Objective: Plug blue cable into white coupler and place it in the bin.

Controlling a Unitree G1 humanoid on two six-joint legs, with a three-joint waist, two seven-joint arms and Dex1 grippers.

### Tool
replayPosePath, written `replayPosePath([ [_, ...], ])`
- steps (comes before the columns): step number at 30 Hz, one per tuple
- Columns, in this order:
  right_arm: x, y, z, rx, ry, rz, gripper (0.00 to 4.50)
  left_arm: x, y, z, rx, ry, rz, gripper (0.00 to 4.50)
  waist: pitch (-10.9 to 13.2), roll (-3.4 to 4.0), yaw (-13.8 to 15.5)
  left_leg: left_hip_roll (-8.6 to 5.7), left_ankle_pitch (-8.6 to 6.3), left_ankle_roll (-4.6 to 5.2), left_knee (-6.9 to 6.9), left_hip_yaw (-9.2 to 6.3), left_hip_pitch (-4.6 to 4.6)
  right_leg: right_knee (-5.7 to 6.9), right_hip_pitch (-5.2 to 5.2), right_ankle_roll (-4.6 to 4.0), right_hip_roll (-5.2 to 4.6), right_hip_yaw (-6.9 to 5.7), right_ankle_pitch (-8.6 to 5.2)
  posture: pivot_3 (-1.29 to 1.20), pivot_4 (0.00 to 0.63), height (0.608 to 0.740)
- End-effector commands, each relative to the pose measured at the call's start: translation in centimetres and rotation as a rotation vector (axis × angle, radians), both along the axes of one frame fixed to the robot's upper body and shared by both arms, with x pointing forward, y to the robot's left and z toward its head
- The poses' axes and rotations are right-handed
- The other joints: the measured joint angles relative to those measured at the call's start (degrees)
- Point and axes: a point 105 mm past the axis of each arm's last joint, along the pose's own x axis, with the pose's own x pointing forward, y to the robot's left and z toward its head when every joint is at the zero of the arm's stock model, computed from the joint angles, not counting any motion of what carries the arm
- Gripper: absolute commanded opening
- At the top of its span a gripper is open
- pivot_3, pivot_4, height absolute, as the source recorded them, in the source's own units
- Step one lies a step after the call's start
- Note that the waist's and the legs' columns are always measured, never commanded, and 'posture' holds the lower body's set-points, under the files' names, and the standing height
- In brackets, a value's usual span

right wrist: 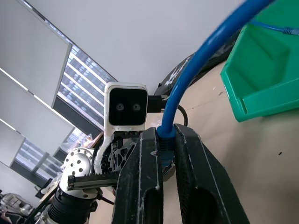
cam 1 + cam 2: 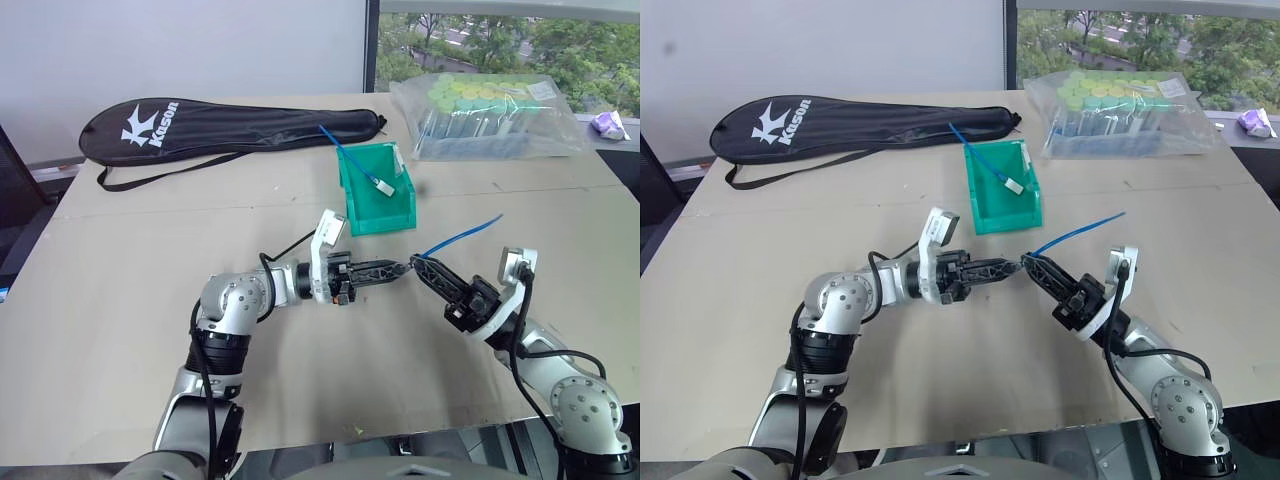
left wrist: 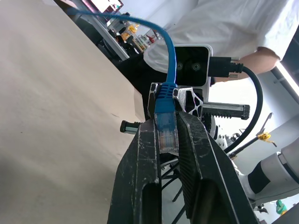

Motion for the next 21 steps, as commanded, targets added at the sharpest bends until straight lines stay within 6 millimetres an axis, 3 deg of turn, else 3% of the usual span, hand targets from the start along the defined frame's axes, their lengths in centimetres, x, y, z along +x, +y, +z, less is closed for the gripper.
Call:
replayPosePath([
  [1, -0.6, 0.3, 1.5, 0.037, -0.064, 0.036, 0.0, -0.3, -0.3, 0.3, 0.016, -0.051, 0.003, 1.99, 0.0, 0.0, 0.0, 0.0, 0.0, 0.0, 0.0, 0.0, 0.0, 0.0, 0.0, 0.0, 0.0, 0.0, 0.0, 0.0, 0.15, 0.74],
  [2, -0.5, 0.0, 1.4, 0.029, -0.061, 0.028, 0.0, -0.2, -0.3, 0.4, 0.023, -0.087, 0.027, 2.15, 0.0, 0.0, 0.0, 0.0, 0.0, 0.0, 0.0, 0.0, 0.0, 0.0, 0.0, 0.0, 0.0, 0.0, 0.0, 0.0, 0.15, 0.74],
  [3, -0.3, -0.3, 1.3, 0.021, -0.058, 0.013, 0.0, -0.2, -0.3, 0.5, 0.034, -0.12, 0.048, 2.86, 0.0, 0.0, 0.01, 0.01, 0.0, 0.0, 0.0, 0.0, 0.0, 0.0, 0.0, 0.0, 0.0, 0.0, 0.0, 0.0, 0.15, 0.74],
  [4, 0.0, -0.7, 1.2, 0.012, -0.055, -0.005, 0.0, -0.3, -0.3, 0.5, 0.057, -0.143, 0.062, 3.0, 0.0, 0.0, 0.01, 0.02, 0.0, 0.0, 0.0, 0.0, 0.0, -0.01, 0.0, 0.0, -0.01, 0.01, 0.0, 0.0, 0.15, 0.74],
  [8, 1.2, -3.1, 1.3, -0.018, -0.066, -0.116, 0.0, -0.6, 0.9, 2.2, 0.067, -0.341, 0.213, 3.0, 0.0, 0.0, -0.01, 0.04, 0.0, 0.0, -0.01, 0.03, -0.01, -0.03, 0.0, 0.0, -0.05, 0.07, 0.0, 0.0, 0.15, 0.74],
  [13, 2.6, -5.5, 1.1, -0.051, -0.097, -0.26, 0.0, -0.2, 3.4, 4.4, 0.195, -0.755, 0.541, 3.0, 0.0, 0.01, 0.09, 0.05, 0.0, 0.0, -0.05, 0.05, 0.0, -0.03, -0.01, -0.02, -0.09, 0.27, 0.0, 0.0, 0.15, 0.74],
  [17, 3.0, -5.6, 0.9, -0.058, -0.1, -0.279, 0.0, 0.1, 6.4, 6.6, 0.309, -0.985, 0.905, 3.0, -0.01, 0.02, 0.14, 0.05, 0.0, 0.0, -0.06, 0.08, 0.01, -0.04, -0.01, -0.03, -0.1, 0.32, 0.01, 0.0, 0.15, 0.74],
  [19, 3.1, -5.3, 0.7, -0.074, -0.101, -0.266, 0.0, -0.2, 8.3, 6.3, 0.459, -1.093, 1.062, 3.0, -0.01, 0.03, 0.0, 0.04, 0.0, 0.0, -0.06, 0.15, 0.01, -0.08, -0.01, -0.02, -0.14, 0.38, 0.01, 0.0, 0.15, 0.74],
  [21, 3.1, -4.8, 0.5, -0.099, -0.108, -0.243, 0.0, -1.3, 11.3, 5.1, 0.54, -1.018, 1.256, 3.0, -0.02, 0.04, -0.17, 0.04, -0.01, 0.01, -0.11, 0.2, 0.03, -0.12, -0.01, -0.02, -0.15, 0.44, 0.01, 0.0, 0.15, 0.74],
])
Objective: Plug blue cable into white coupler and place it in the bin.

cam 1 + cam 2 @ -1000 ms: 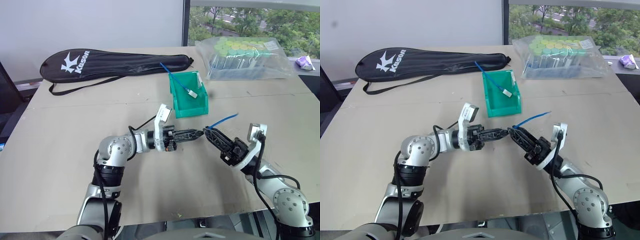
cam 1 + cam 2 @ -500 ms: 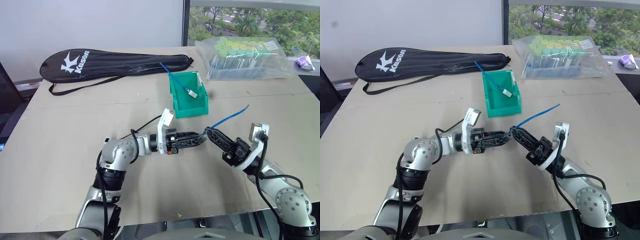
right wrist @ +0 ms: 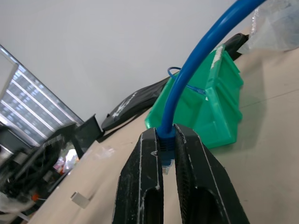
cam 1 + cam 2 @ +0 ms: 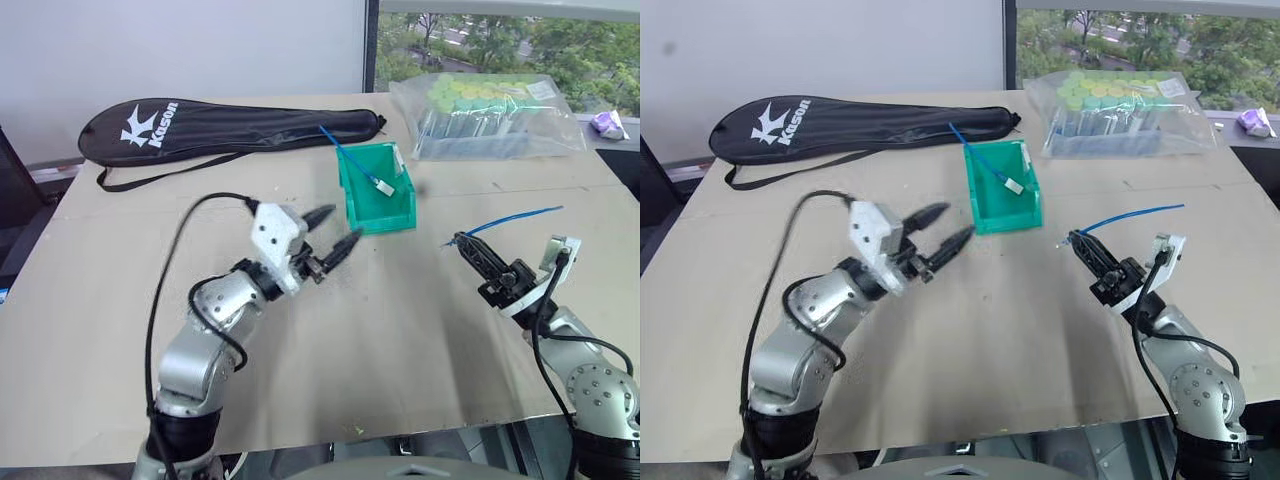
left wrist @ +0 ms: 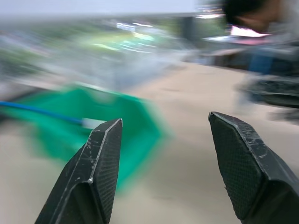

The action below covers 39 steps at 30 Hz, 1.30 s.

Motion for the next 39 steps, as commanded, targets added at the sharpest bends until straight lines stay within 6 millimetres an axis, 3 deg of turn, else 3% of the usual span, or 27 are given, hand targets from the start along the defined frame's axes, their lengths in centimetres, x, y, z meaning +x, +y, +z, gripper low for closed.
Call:
replayPosePath([
  [1, -0.1, 0.6, 0.7, -0.031, -0.053, 0.031, 0.0, -2.1, 4.3, -0.1, -0.016, -0.069, 0.311, 3.0, 0.0, 0.01, -0.2, 0.01, 0.0, 0.0, -0.01, 0.02, 0.01, -0.02, 0.0, 0.0, -0.03, 0.02, 0.0, 0.0, 0.15, 0.74],
  [7, -1.0, 3.0, 1.6, -0.077, -0.134, 0.161, 0.0, -4.9, 10.1, -7.1, -0.04, 0.159, 0.556, 3.0, 0.02, -0.03, 0.45, 0.02, -0.01, 0.01, -0.04, -0.09, -0.06, -0.1, -0.03, -0.12, -0.43, -0.25, -0.07, 0.0, 0.15, 0.74],
  [10, -1.4, 3.5, 1.3, -0.115, -0.154, 0.199, 0.0, -5.5, 12.3, -8.7, -0.023, 0.19, 0.622, 3.0, 0.01, -0.04, 0.41, -0.01, 0.0, 0.01, 0.01, -0.19, -0.05, -0.08, 0.01, -0.23, -0.47, -0.39, -0.14, 0.0, 0.15, 0.74],
  [13, -1.2, 3.4, 1.2, -0.129, -0.158, 0.185, 0.0, -5.9, 13.1, -10.1, -0.008, 0.223, 0.622, 3.0, -0.01, -0.08, 0.24, -0.03, -0.01, 0.01, 0.04, -0.07, -0.05, -0.14, 0.01, -0.22, -0.48, -0.48, -0.14, 0.0, 0.15, 0.74],
  [20, -1.1, 3.6, 1.6, -0.11, -0.172, 0.168, 0.0, -3.8, 11.6, -12.0, -0.047, 0.303, 0.492, 3.0, -0.01, -0.08, 0.29, -0.05, -0.01, 0.02, 0.01, -0.09, -0.14, -0.26, 0.01, -0.19, -0.48, -0.57, -0.11, 0.0, 0.15, 0.74],
  [27, -2.0, 4.2, 2.1, -0.084, -0.189, 0.215, 0.0, -1.7, 12.1, -13.6, -0.016, 0.335, 0.464, 3.0, -0.16, 0.21, 0.44, -0.05, -0.01, 0.02, 0.01, -0.09, -0.04, -0.11, 0.02, -0.03, -0.49, -0.57, -0.01, 0.0, 0.15, 0.74],
  [30, -2.3, 4.3, 2.0, -0.094, -0.188, 0.231, 0.0, -1.3, 12.1, -13.6, -0.032, 0.335, 0.446, 2.2, -0.25, 0.36, 0.42, -0.05, -0.01, 0.02, 0.01, -0.11, 0.06, 0.02, 0.06, -0.05, -0.55, -0.57, -0.03, 0.0, 0.15, 0.74],
  [34, -2.3, 4.5, 2.1, -0.115, -0.201, 0.235, 0.0, -0.8, 10.6, -13.5, -0.047, 0.339, 0.356, 0.32, -0.32, 0.46, 0.43, -0.06, -0.01, 0.02, 0.02, -0.1, 0.13, 0.08, 0.1, -0.2, -0.58, -0.57, -0.12, 0.0, 0.15, 0.74],
  [39, -1.8, 5.9, 2.1, -0.242, -0.25, 0.246, 0.0, 1.2, 6.0, -12.3, -0.045, 0.31, 0.122, 0.37, -0.32, 0.47, 0.76, -0.13, 0.0, 0.03, 0.06, -0.1, 0.09, 0.08, 0.13, -0.2, -0.55, -0.69, -0.12, 0.0, 0.15, 0.74],
])
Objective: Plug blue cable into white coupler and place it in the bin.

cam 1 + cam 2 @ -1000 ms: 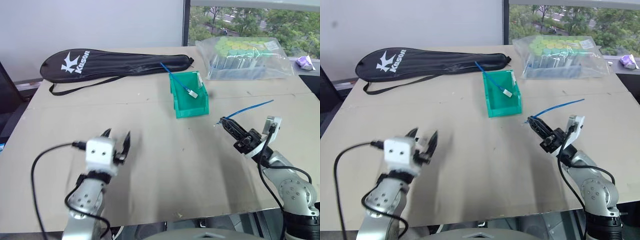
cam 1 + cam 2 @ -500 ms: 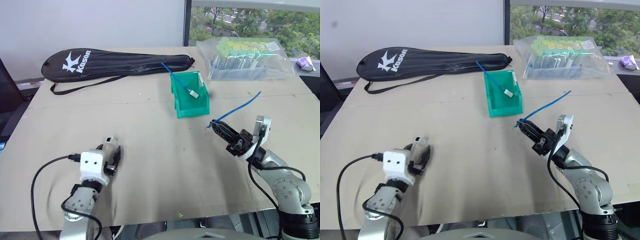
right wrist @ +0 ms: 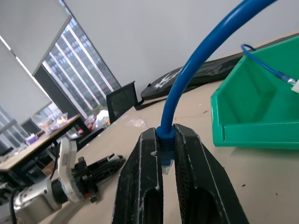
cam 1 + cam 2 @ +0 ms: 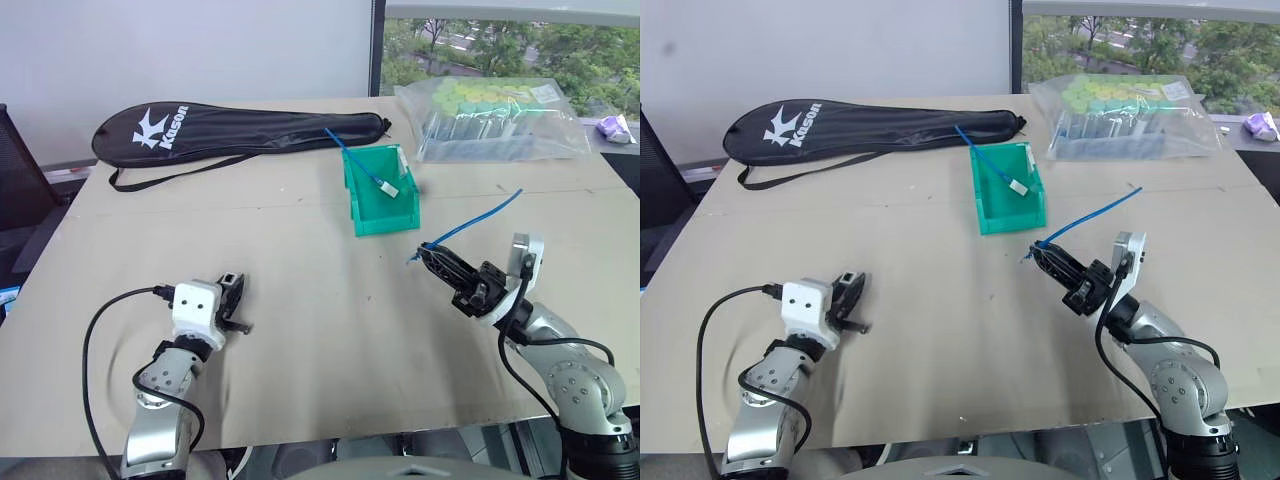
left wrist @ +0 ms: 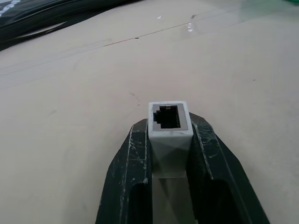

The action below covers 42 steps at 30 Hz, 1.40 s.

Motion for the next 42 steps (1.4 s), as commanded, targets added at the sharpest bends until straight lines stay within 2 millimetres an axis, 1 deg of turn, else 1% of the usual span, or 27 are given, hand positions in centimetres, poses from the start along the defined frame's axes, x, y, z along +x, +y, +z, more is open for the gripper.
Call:
replayPosePath([
  [1, 0.0, 1.6, 1.5, -0.097, -0.126, 0.01, 0.0, 1.4, -5.4, -0.1, -0.037, 0.014, -0.24, 0.37, -0.01, -0.03, -0.01, -0.01, 0.0, 0.0, 0.03, 0.01, -0.02, -0.01, 0.01, 0.01, 0.09, 0.01, 0.01, 0.0, 0.15, 0.74],
  [4, 0.8, 2.7, 0.8, -0.218, -0.165, -0.011, 0.0, 2.7, -10.0, 0.2, -0.073, 0.019, -0.434, 0.37, 0.0, -0.1, -0.09, -0.08, 0.01, 0.01, 0.07, 0.05, -0.11, -0.08, -0.01, 0.2, 0.15, 0.04, 0.11, 0.0, 0.15, 0.74],
  [5, 1.1, 3.0, 0.6, -0.248, -0.176, -0.022, 0.0, 2.9, -11.6, 0.2, -0.081, 0.026, -0.496, 0.37, -0.02, -0.15, -0.25, -0.11, 0.01, 0.01, 0.07, 0.06, -0.13, -0.1, -0.01, 0.22, 0.17, 0.04, 0.12, 0.0, 0.15, 0.74],
  [6, 1.6, 3.1, 0.3, -0.277, -0.185, -0.049, 0.0, 3.0, -13.7, 0.0, -0.096, 0.047, -0.578, 0.37, -0.02, -0.2, -0.44, -0.14, 0.0, 0.01, 0.07, 0.05, -0.14, -0.11, -0.01, 0.23, 0.17, 0.05, 0.13, 0.0, 0.15, 0.74],
  [8, 2.4, 3.1, -0.2, -0.326, -0.181, -0.097, 0.0, 3.0, -16.8, -0.5, -0.079, 0.081, -0.697, 0.37, -0.02, -0.21, -0.37, -0.17, 0.0, 0.01, 0.05, 0.05, -0.16, -0.11, -0.02, 0.25, 0.19, 0.05, 0.13, 0.0, 0.15, 0.74],
  [10, 2.8, 3.0, -0.8, -0.375, -0.172, -0.123, 0.0, 3.2, -18.2, -0.9, -0.054, 0.096, -0.743, 0.37, -0.01, -0.21, -0.46, -0.34, 0.0, 0.01, 0.03, -0.02, -0.18, -0.1, -0.04, 0.27, 0.23, 0.0, 0.11, 0.0, 0.15, 0.74],
  [12, 2.9, 3.0, -1.3, -0.424, -0.171, -0.146, 0.0, 3.8, -19.1, -1.3, -0.023, 0.104, -0.742, 0.37, -0.01, -0.21, -0.46, -0.33, 0.0, 0.01, 0.0, -0.05, -0.17, -0.08, -0.04, 0.31, 0.25, 0.0, 0.09, 0.0, 0.15, 0.74],
  [15, 2.7, 3.5, -1.7, -0.467, -0.166, -0.155, 0.0, 4.1, -20.0, -1.7, -0.01, 0.117, -0.75, 0.37, -0.02, -0.21, -0.44, -0.31, 0.0, 0.01, 0.0, -0.13, -0.14, 0.01, -0.03, 0.31, 0.28, -0.04, 0.08, 0.0, 0.15, 0.74],
  [18, 3.1, 3.5, -2.2, -0.529, -0.149, -0.206, 0.0, 4.1, -20.2, -2.1, -0.008, 0.134, -0.754, 0.37, -0.06, -0.21, -0.37, -0.24, 0.0, 0.01, 0.04, -0.16, -0.04, 0.06, 0.07, 0.31, 0.28, -0.02, 0.08, 0.0, 0.15, 0.74],
  [24, 3.4, 3.7, -2.5, -0.577, -0.129, -0.242, 0.0, 4.1, -20.3, -2.6, -0.01, 0.15, -0.751, 0.37, -0.16, -0.28, -0.36, -0.21, 0.01, 0.02, 0.13, -0.15, 0.09, 0.02, 0.22, 0.31, 0.26, 0.03, 0.07, 0.0, 0.15, 0.74],
  [33, 3.9, 2.8, -2.9, -0.643, -0.078, -0.294, 0.0, 3.9, -20.0, -3.2, -0.004, 0.181, -0.765, 0.37, -0.19, -0.27, -0.34, -0.2, 0.01, 0.03, 0.12, -0.17, 0.26, -0.02, 0.42, 0.31, 0.25, 0.03, 0.07, 0.0, 0.15, 0.74],
  [39, 3.8, 2.9, -3.4, -0.686, -0.044, -0.287, 0.0, 4.0, -19.8, -3.4, -0.032, 0.209, -0.754, 0.37, -0.19, -0.27, -0.34, -0.18, 0.01, 0.03, 0.04, -0.19, 0.63, -0.19, 0.84, 0.3, 0.23, 0.0, 0.05, 0.0, 0.15, 0.74],
  [42, 3.9, 3.1, -3.5, -0.695, -0.041, -0.302, 0.0, 3.9, -19.9, -3.4, -0.041, 0.22, -0.76, 0.37, -0.21, -0.26, -0.35, -0.16, 0.01, 0.03, 0.04, -0.2, 0.64, -0.24, 0.87, 0.29, 0.21, -0.01, 0.04, 0.0, 0.15, 0.74],
])
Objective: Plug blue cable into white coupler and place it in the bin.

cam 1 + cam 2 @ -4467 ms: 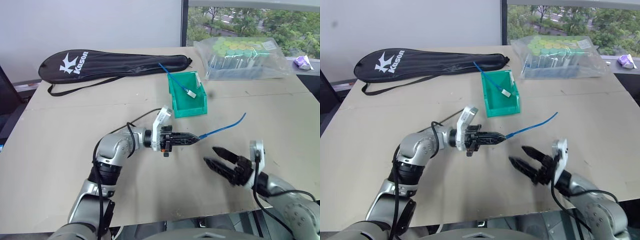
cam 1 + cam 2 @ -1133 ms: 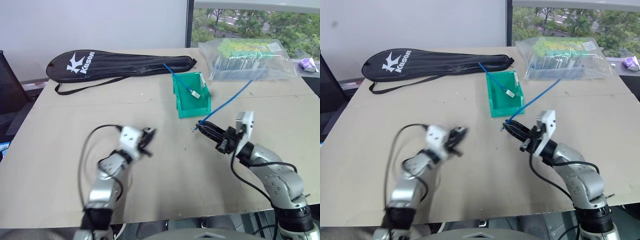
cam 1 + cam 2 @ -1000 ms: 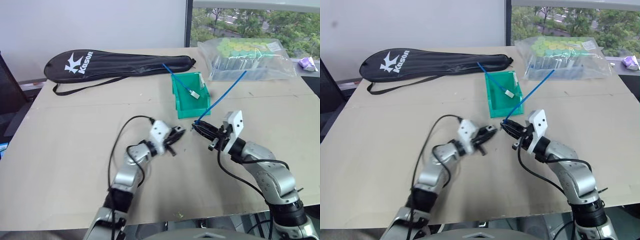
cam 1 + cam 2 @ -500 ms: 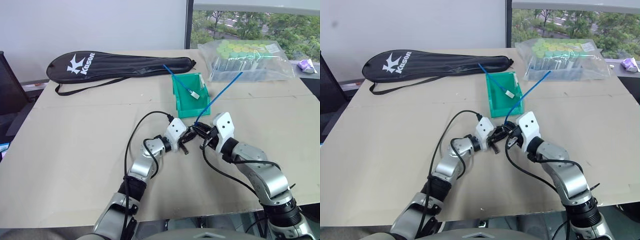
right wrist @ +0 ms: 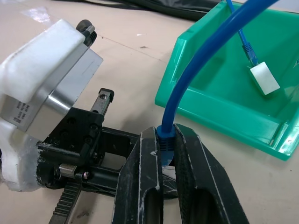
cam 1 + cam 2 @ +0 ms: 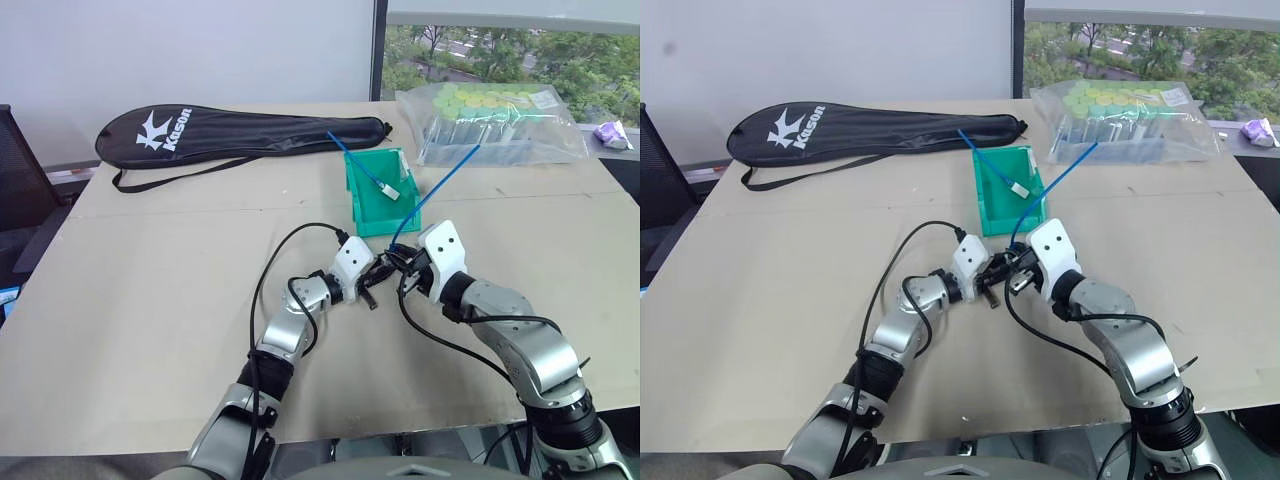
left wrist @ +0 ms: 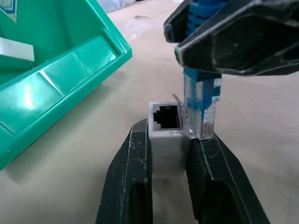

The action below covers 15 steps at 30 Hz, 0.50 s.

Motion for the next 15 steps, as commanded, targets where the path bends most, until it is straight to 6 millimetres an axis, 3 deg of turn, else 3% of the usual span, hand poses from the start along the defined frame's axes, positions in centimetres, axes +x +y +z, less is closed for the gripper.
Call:
replayPosePath([
  [1, 0.42, -0.56, -0.85, -0.042, 0.022, -0.064, 0.0, -1.2, -0.02, -2.99, 0.029, 0.136, -0.02, 0.37, -0.02, 0.01, -0.03, 0.0, 0.0, 0.0, 0.0, 0.0, 0.0, -0.01, 0.0, 0.0, -0.01, 0.0, 0.0, 0.0, 0.15, 0.74],
  [15, 0.87, -0.86, -0.71, -0.014, 0.021, -0.128, 0.0, -1.72, 0.59, -3.12, 0.019, 0.211, -0.066, 0.37, -0.03, 0.04, -0.11, 0.09, -0.01, 0.01, -0.26, 0.0, -0.05, -0.39, 0.0, 0.0, -0.01, -0.1, 0.01, 0.0, 0.15, 0.74],
])
